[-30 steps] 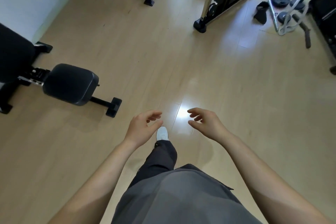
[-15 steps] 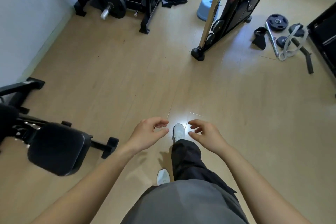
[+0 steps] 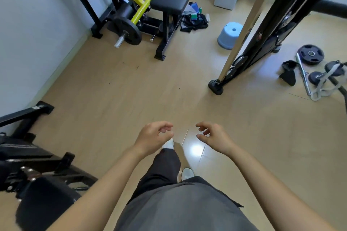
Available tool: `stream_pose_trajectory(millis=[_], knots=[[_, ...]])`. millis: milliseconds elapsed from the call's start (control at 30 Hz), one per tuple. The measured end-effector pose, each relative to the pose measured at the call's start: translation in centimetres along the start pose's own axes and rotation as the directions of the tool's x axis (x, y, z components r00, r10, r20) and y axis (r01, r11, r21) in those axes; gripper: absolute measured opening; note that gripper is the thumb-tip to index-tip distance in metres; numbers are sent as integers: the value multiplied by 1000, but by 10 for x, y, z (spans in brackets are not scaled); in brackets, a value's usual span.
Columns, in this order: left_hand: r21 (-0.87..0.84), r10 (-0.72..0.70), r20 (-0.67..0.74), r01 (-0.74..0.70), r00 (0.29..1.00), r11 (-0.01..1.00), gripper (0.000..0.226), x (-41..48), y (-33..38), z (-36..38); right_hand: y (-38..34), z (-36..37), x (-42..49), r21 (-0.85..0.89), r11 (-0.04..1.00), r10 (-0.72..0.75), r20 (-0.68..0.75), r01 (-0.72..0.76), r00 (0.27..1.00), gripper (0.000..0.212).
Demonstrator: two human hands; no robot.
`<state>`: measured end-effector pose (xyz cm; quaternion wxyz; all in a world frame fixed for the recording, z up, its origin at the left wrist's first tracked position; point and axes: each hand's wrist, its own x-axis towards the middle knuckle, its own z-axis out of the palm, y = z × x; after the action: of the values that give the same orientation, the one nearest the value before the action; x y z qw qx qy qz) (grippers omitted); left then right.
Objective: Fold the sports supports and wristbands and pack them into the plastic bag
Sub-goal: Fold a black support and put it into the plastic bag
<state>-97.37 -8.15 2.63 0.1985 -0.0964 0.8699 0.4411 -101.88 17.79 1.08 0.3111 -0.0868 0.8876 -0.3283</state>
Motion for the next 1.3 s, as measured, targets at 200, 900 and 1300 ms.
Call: stream_pose_trajectory(millis=[200,900,1300], knots=[[-26,8,-41,-9,999,1000,24,130,12,-51,-27,-58,122,-13,1000,6,-30,-7,1000,38],[9,31,53,-31,998,999,26,574,135,-203,-75,-295,527,99,984,148,-8,-147,989,37],[-111,-46,-15,45,999,993,24,793,210,-249,-78,-485,754,-2,989,149,16,-149,989,36]])
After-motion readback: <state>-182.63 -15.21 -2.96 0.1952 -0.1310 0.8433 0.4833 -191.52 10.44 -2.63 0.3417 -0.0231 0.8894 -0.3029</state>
